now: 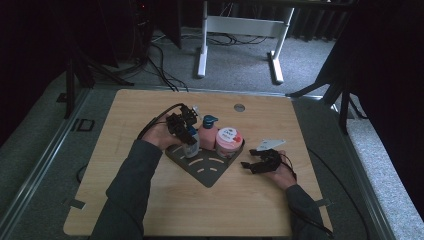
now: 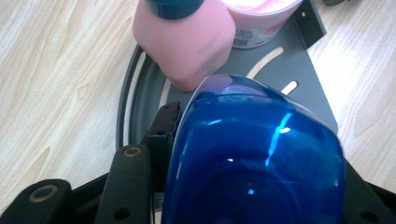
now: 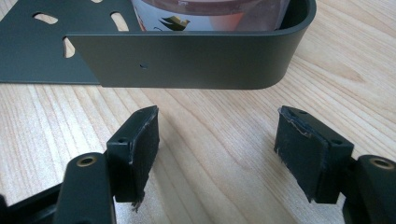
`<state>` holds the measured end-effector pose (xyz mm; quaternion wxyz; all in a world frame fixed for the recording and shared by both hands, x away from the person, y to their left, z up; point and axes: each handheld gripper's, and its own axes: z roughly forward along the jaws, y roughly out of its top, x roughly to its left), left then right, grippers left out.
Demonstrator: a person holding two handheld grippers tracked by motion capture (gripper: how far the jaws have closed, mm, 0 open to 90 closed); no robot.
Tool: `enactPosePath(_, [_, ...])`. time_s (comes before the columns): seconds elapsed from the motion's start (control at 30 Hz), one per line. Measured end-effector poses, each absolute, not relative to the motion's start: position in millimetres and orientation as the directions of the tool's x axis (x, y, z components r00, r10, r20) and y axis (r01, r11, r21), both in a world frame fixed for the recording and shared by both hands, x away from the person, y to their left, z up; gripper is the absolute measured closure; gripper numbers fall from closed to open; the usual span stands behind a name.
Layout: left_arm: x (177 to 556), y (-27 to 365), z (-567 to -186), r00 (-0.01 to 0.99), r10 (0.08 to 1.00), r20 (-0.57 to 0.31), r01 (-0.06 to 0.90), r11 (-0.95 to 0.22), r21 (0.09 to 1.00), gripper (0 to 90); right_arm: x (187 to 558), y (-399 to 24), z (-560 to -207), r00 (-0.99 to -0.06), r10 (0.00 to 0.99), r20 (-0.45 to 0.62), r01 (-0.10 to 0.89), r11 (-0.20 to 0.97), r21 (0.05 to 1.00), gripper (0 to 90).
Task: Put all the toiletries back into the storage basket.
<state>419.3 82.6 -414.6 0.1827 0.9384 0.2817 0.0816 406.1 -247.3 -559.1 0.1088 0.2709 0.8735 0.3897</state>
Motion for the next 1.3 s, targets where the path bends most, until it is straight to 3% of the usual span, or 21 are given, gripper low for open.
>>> enactPosePath(1.3, [452,98,-428,0.713,0.7,0.027,0.628,-0.657,0.417,55.0,407,-248,-559,-0.83,0.557,0.028,0.393,0.547,0.739,30.3])
